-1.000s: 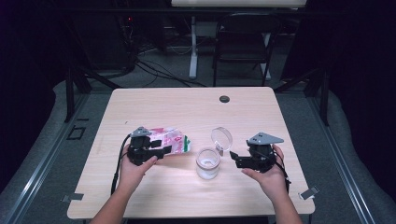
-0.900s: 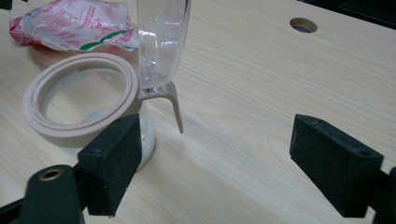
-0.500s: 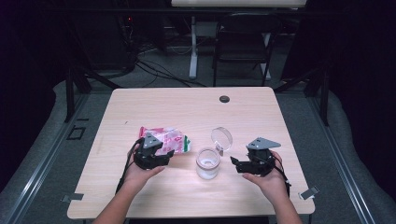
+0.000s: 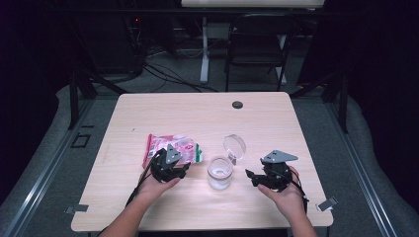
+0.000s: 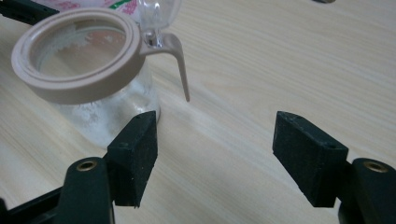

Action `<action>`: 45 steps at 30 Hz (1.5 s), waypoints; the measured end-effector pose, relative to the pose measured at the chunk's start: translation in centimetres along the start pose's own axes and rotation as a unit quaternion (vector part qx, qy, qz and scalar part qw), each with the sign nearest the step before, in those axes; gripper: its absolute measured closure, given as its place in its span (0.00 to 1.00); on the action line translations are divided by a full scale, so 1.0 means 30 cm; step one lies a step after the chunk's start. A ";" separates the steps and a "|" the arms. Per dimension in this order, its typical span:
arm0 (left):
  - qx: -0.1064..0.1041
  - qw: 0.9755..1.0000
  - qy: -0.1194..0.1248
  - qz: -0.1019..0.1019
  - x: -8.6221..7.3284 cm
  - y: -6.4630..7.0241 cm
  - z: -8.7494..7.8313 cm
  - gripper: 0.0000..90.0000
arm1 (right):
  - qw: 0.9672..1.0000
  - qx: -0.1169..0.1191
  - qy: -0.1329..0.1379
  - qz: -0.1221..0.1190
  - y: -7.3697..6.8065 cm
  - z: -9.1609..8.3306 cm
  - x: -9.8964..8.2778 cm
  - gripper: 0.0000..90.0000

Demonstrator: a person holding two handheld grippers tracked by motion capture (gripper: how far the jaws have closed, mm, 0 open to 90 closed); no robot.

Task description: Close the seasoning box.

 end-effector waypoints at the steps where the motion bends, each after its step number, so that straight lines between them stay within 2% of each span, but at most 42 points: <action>1: -0.004 1.000 0.000 0.004 0.001 0.005 0.003 0.46 | 1.000 -0.002 -0.004 0.002 0.000 0.001 -0.005 0.34; 3: -0.009 1.000 -0.002 0.010 0.006 0.017 0.011 0.42 | 1.000 -0.003 -0.008 0.008 0.002 0.003 -0.014 0.34; 6: -0.008 1.000 -0.009 0.018 0.012 0.030 0.029 0.41 | 1.000 -0.007 -0.011 0.011 0.007 -0.002 -0.022 0.36; 12: 0.017 0.999 -0.024 0.031 0.007 0.026 0.063 0.41 | 1.000 -0.011 -0.008 0.019 0.011 -0.013 -0.031 0.37; 13: 0.026 0.999 -0.024 0.028 0.004 0.022 0.069 0.41 | 1.000 -0.014 -0.007 0.018 0.012 -0.013 -0.031 0.37; 17: 0.039 0.999 -0.031 0.023 -0.008 -0.010 0.079 0.41 | 1.000 -0.015 -0.012 0.011 0.011 -0.009 -0.032 0.37; 21: 0.048 0.998 -0.034 0.019 -0.029 -0.037 0.089 0.43 | 1.000 -0.013 -0.010 0.011 0.013 -0.009 -0.029 0.37; 27: 0.057 0.998 -0.041 -0.001 -0.043 -0.063 0.096 0.46 | 1.000 -0.012 -0.009 0.010 0.015 -0.005 -0.028 0.38; 29: 0.063 0.997 -0.044 -0.002 -0.043 -0.067 0.099 0.48 | 1.000 -0.011 -0.009 0.010 0.014 -0.002 -0.027 0.39; 37: 0.063 0.997 -0.051 -0.021 -0.046 -0.077 0.108 0.55 | 1.000 -0.006 -0.019 0.005 0.010 0.011 -0.029 0.42; 39: 0.063 0.996 -0.051 -0.032 -0.047 -0.084 0.110 0.57 | 1.000 -0.005 -0.018 0.007 0.008 0.009 -0.029 0.46; 42: 0.060 0.996 -0.052 -0.035 -0.047 -0.090 0.109 0.59 | 1.000 0.002 -0.015 0.014 0.008 0.007 -0.029 0.48; 45: 0.066 0.996 -0.050 -0.037 -0.047 -0.092 0.109 0.60 | 1.000 0.001 -0.021 0.020 0.009 0.007 -0.029 0.48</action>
Point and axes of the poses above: each handheld gripper's, and its own axes: z roughly forward along the jaws, x roughly out of its top, y roughly to its right, the point moved 1 cm from there along z, roughly forward along the jaws, and after that the axes turned 2 degrees about -y, right-handed, at the moved point
